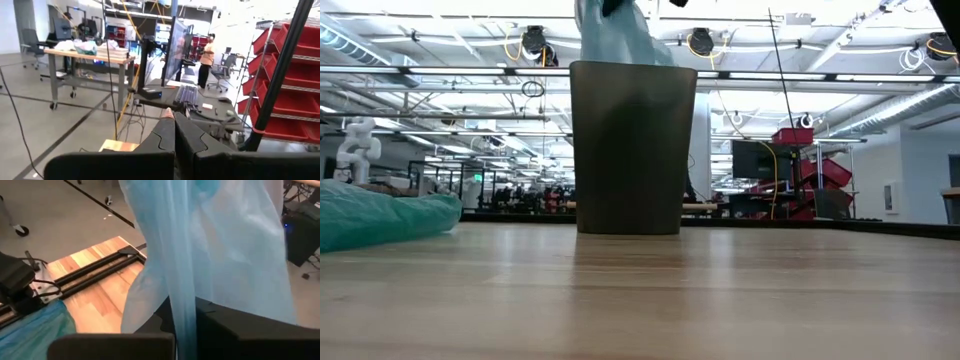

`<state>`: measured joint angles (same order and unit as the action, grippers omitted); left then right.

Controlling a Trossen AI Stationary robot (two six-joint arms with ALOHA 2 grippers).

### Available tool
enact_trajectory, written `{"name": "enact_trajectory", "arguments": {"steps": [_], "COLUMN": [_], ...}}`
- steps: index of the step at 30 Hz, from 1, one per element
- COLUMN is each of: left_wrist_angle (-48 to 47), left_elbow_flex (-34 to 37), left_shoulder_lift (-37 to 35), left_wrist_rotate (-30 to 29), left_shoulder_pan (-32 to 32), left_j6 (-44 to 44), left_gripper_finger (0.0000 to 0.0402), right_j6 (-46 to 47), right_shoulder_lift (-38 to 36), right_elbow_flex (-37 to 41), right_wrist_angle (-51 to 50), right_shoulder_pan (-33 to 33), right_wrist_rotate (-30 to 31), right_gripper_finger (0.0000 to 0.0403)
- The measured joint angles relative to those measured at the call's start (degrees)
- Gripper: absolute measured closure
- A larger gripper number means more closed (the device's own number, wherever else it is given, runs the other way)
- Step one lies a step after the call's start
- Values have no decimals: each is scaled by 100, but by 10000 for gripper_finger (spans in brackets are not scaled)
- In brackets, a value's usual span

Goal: Place trash/remove bag and relplace
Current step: Close the blue trash bag in the trash bin

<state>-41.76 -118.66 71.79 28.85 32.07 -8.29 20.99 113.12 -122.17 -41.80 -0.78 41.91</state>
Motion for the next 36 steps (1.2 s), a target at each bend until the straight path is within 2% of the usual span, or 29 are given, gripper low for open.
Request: {"name": "enact_trajectory", "arguments": {"steps": [6,11,16,20,25,30,33,36], "left_wrist_angle": [-189,-110,-75,-73,-101,-102,-107,-126], "left_elbow_flex": [-166,-175,-183,-185,-185,-185,-185,-185], "left_shoulder_lift": [4,2,-7,-9,-9,-9,-9,-9], "left_wrist_rotate": [1,1,1,1,-110,-327,-438,-441], "left_shoulder_pan": [135,136,136,136,136,136,136,136], "left_j6": [-9,2,-27,-42,-45,-42,-40,-43], "left_gripper_finger": [402,398,357,306,243,196,176,164], "right_j6": [88,-62,-168,-258,-260,-366,-409,-411], "right_shoulder_lift": [1,0,-20,-20,-22,-23,-28,-141], "right_elbow_flex": [159,162,18,-162,-504,-911,-1174,-1238], "right_wrist_angle": [55,333,335,349,371,285,113,80], "right_shoulder_pan": [0,-4,-4,-7,-7,-7,-7,-7], "right_wrist_rotate": [-63,-350,-763,-1090,-1388,-1695,-1843,-1838], "right_gripper_finger": [403,403,389,343,260,185,157,146]}}
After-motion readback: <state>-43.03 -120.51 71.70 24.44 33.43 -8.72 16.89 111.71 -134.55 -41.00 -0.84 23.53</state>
